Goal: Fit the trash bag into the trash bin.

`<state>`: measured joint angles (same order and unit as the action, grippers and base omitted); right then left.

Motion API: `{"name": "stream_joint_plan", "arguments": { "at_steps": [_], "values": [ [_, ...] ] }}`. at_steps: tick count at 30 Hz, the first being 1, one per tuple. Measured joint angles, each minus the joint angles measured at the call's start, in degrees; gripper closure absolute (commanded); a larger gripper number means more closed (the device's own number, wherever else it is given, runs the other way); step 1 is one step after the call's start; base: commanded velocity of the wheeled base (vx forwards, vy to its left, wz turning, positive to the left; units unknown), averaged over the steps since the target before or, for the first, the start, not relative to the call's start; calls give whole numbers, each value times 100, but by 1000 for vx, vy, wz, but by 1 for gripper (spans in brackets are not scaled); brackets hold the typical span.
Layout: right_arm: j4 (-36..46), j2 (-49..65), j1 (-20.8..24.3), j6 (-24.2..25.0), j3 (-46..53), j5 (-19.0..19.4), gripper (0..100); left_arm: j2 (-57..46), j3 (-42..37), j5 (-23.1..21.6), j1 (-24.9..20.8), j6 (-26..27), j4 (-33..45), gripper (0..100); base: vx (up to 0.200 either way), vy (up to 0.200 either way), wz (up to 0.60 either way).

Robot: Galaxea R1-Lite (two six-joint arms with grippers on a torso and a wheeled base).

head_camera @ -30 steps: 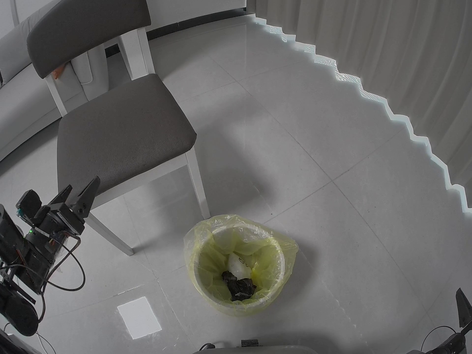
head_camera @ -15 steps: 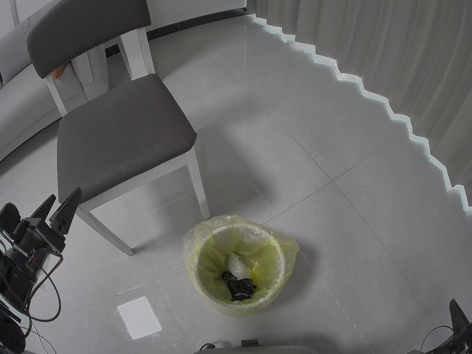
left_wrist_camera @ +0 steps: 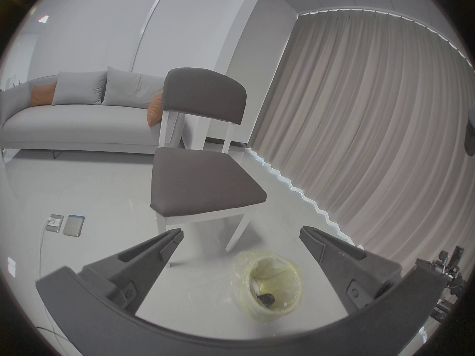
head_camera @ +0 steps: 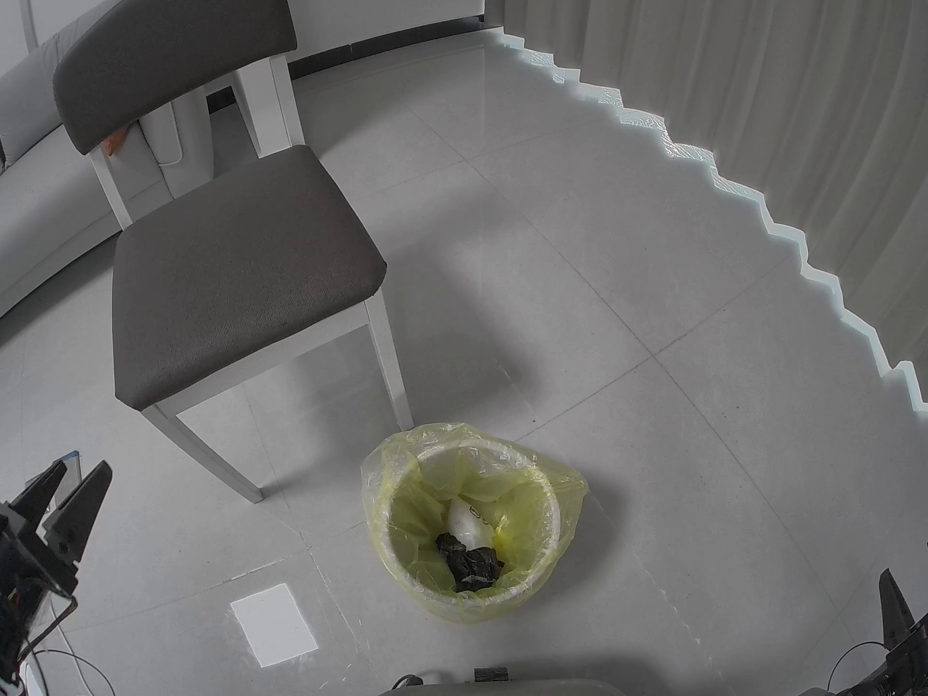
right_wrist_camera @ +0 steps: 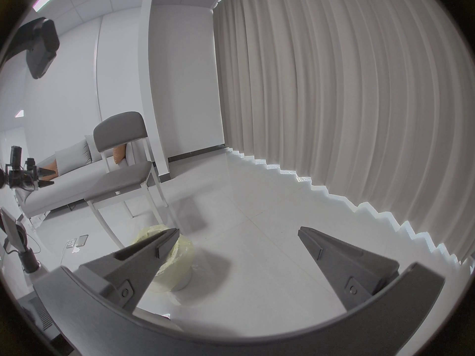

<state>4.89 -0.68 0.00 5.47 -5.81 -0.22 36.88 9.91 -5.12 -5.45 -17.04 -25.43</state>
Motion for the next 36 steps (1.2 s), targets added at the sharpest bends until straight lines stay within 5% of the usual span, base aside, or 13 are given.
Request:
{"name": "stream_joint_plan", "arguments": {
  "at_steps": [9,13,20,27,36],
  "values": [
    [-584,0,0,-425,325,167,0,-1720,1150,457,-67,178,3368,0,0,0,0],
    [-786,-2,0,-461,436,-245,0,-2356,1457,881,-94,341,4220,0,0,0,0],
    [-905,-2,0,-689,477,-594,0,-2968,1499,1886,61,137,4330,0,0,0,0],
    [-948,-5,0,-435,480,-642,0,-3410,1213,1552,446,366,4401,0,0,0,0],
    [-852,-6,0,-408,483,-733,0,-3589,478,1680,545,421,3673,0,0,0,0]
  ]
}}
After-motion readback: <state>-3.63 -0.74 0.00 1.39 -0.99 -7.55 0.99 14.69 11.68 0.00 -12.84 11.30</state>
